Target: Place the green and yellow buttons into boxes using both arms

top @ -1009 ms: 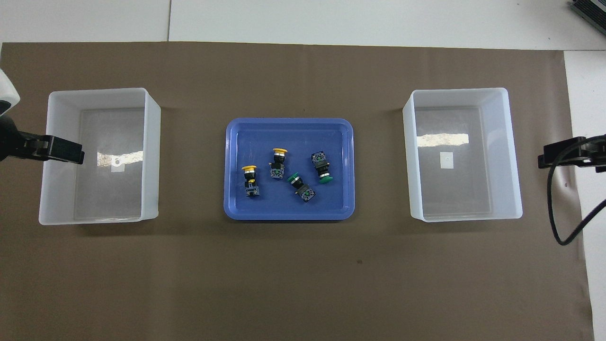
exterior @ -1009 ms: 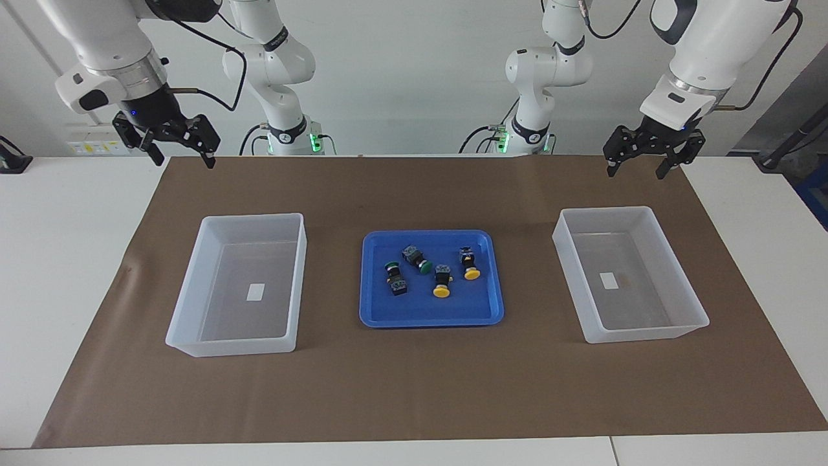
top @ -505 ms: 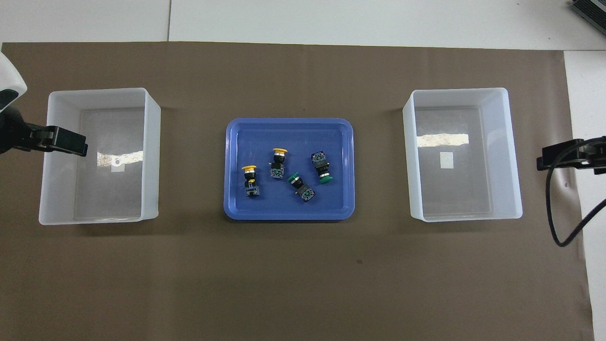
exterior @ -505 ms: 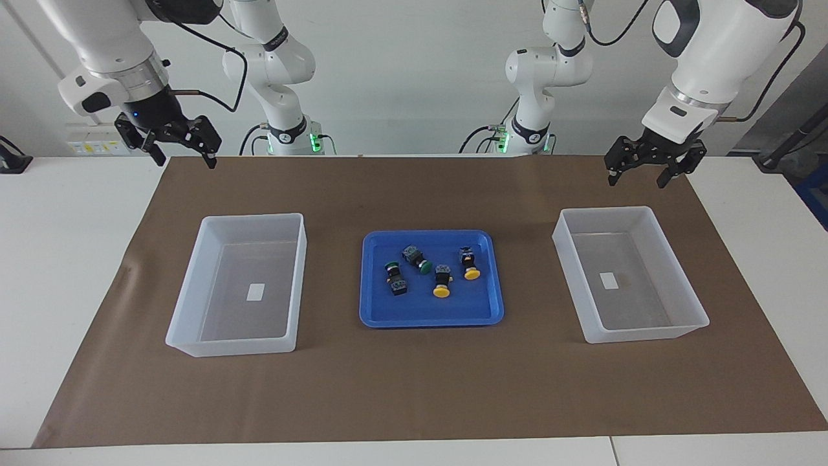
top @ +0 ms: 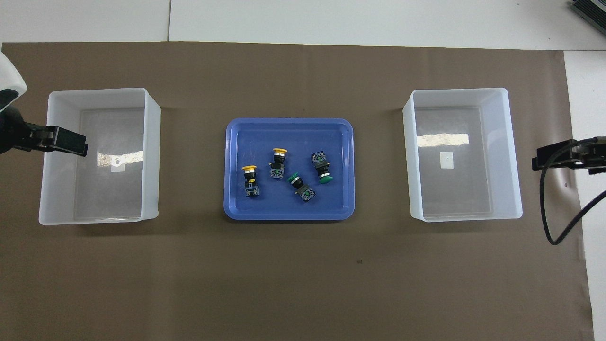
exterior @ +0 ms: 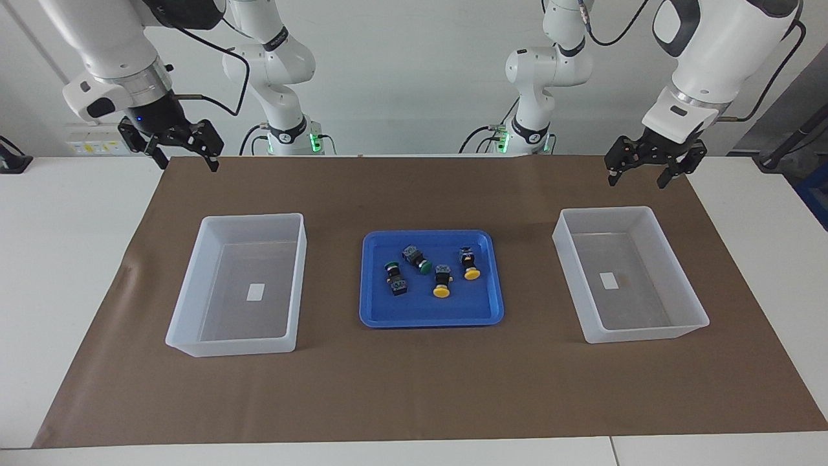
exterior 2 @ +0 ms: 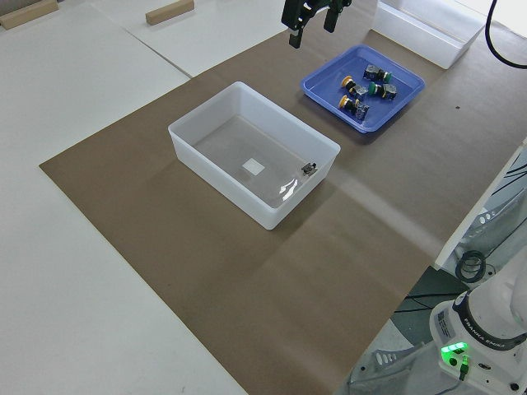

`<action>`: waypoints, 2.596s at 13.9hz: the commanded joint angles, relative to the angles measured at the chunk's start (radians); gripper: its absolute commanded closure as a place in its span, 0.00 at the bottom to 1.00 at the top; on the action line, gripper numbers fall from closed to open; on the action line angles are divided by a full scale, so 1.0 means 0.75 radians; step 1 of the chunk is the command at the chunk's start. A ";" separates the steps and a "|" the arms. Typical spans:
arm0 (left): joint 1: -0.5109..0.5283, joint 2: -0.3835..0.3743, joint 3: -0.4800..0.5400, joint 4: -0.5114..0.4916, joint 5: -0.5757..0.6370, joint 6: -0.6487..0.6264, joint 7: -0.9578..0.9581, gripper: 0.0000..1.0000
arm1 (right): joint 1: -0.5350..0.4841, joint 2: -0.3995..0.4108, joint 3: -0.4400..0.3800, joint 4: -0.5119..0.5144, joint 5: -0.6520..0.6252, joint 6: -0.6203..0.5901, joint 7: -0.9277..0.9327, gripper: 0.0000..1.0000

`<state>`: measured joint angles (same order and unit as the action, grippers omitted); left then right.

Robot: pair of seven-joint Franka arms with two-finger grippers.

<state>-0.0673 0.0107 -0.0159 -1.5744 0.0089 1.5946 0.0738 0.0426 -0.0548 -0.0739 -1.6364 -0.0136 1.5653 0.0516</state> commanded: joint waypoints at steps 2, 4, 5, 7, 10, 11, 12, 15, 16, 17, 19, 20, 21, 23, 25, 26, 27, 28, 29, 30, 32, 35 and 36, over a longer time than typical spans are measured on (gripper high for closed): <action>0.010 -0.002 -0.001 0.003 -0.014 -0.011 0.016 0.00 | 0.023 0.028 0.025 -0.078 -0.011 0.111 0.017 0.00; 0.012 -0.002 -0.001 0.003 -0.014 -0.005 0.018 0.00 | 0.076 0.089 0.027 -0.066 0.002 0.156 0.021 0.00; 0.012 -0.002 -0.001 0.003 -0.014 -0.005 0.018 0.00 | 0.111 0.126 0.031 -0.066 0.008 0.201 0.031 0.00; 0.012 -0.002 -0.001 0.001 -0.014 -0.003 0.018 0.00 | 0.188 0.212 0.031 -0.054 0.018 0.279 0.042 0.00; 0.012 -0.004 -0.001 -0.009 -0.014 0.009 0.018 0.00 | 0.311 0.349 0.031 0.007 0.100 0.416 0.131 0.00; 0.012 -0.004 -0.001 -0.012 -0.014 0.013 0.018 0.00 | 0.358 0.404 0.031 0.042 0.118 0.459 0.190 0.00; 0.012 -0.006 -0.001 -0.014 -0.014 0.015 0.016 0.00 | 0.405 0.447 0.031 0.051 0.135 0.530 0.234 0.00; 0.006 -0.018 -0.001 -0.042 -0.014 0.019 0.012 0.00 | 0.536 0.553 0.031 0.038 0.163 0.723 0.313 0.00; 0.000 -0.024 0.001 -0.046 -0.014 0.017 0.000 0.00 | 0.567 0.584 0.031 0.026 0.163 0.774 0.328 0.00; -0.004 -0.025 0.001 -0.046 -0.014 0.017 -0.002 0.00 | 0.591 0.615 0.031 0.016 0.159 0.801 0.328 0.00; -0.002 -0.027 0.001 -0.048 -0.014 0.001 0.000 0.00 | 0.636 0.670 0.029 0.016 0.137 0.858 0.330 0.00; -0.004 -0.033 -0.001 -0.048 -0.014 -0.003 -0.002 0.00 | 0.651 0.705 0.029 0.014 0.135 0.905 0.330 0.00; -0.006 -0.033 -0.007 -0.048 -0.014 0.003 -0.004 0.00 | 0.653 0.725 0.029 0.012 0.123 0.925 0.316 0.00; -0.049 -0.051 -0.010 -0.097 -0.014 0.054 -0.004 0.00 | 0.657 0.740 0.029 -0.029 0.096 0.980 0.285 0.00; -0.088 -0.086 -0.012 -0.199 -0.014 0.221 -0.017 0.00 | 0.667 0.736 0.029 -0.113 0.082 1.028 0.232 0.03; -0.113 -0.100 -0.012 -0.244 -0.014 0.268 -0.043 0.00 | 0.667 0.734 0.029 -0.121 0.077 1.028 0.228 0.09; -0.121 -0.120 -0.012 -0.293 -0.014 0.315 -0.061 0.00 | 0.669 0.736 0.029 -0.135 0.077 1.032 0.234 0.13; -0.147 -0.139 -0.014 -0.357 -0.014 0.371 -0.064 0.00 | 0.671 0.734 0.029 -0.140 0.077 1.044 0.232 0.16; -0.174 -0.157 -0.012 -0.438 -0.014 0.458 -0.066 0.00 | 0.671 0.734 0.029 -0.148 0.077 1.046 0.232 0.27; -0.200 -0.170 -0.014 -0.524 -0.014 0.558 -0.078 0.00 | 0.671 0.736 0.031 -0.148 0.077 1.054 0.232 0.40; -0.266 -0.156 -0.012 -0.627 -0.014 0.700 -0.159 0.00 | 0.669 0.736 0.031 -0.146 0.092 1.065 0.242 0.91; -0.360 -0.053 -0.014 -0.692 -0.014 0.880 -0.315 0.00 | 0.659 0.713 0.029 -0.103 0.104 0.979 0.322 1.00; -0.378 -0.021 -0.014 -0.721 -0.014 0.957 -0.352 0.00 | 0.649 0.665 0.029 -0.078 0.106 0.906 0.326 1.00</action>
<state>-0.3146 -0.0370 -0.0399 -2.0700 0.0059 2.2140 -0.1370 0.5429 0.5041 -0.0527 -1.7113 0.0576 2.3211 0.2765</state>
